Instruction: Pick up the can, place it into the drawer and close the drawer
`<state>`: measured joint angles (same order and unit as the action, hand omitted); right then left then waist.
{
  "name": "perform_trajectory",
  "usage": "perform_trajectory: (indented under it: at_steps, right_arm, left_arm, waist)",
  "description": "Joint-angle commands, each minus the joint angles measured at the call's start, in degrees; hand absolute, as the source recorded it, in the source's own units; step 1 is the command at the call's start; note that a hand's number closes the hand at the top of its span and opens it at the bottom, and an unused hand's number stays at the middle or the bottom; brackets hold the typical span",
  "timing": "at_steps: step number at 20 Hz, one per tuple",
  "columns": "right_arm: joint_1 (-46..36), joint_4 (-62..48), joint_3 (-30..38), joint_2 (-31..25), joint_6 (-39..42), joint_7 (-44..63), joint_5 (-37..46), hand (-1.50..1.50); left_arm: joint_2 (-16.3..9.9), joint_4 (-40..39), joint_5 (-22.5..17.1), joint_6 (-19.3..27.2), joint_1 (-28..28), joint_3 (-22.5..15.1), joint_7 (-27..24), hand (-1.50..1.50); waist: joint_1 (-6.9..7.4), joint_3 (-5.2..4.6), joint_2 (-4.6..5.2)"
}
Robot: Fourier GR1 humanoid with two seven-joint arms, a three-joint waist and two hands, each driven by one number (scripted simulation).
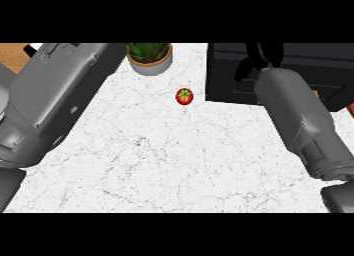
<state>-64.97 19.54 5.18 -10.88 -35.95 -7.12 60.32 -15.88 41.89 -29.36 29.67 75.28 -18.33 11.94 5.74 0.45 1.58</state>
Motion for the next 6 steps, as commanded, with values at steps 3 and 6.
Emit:
perform_trajectory:
  at_steps: [3,6]
  right_arm:
    - [-4.7,1.3,5.8,1.7,-0.6,-4.2,-6.6,-1.50]
    - [-4.7,1.1,7.3,0.7,-1.2,-7.0,-7.9,-1.50]
  left_arm:
    - [-2.4,5.9,0.1,0.2,-3.4,-0.3,2.4,-1.50]
    - [-5.5,8.6,-1.0,-2.6,-4.5,0.7,3.6,-1.50]
  waist:
    - [1.00,-0.32,-1.15]
    - [1.06,-0.33,-0.95]
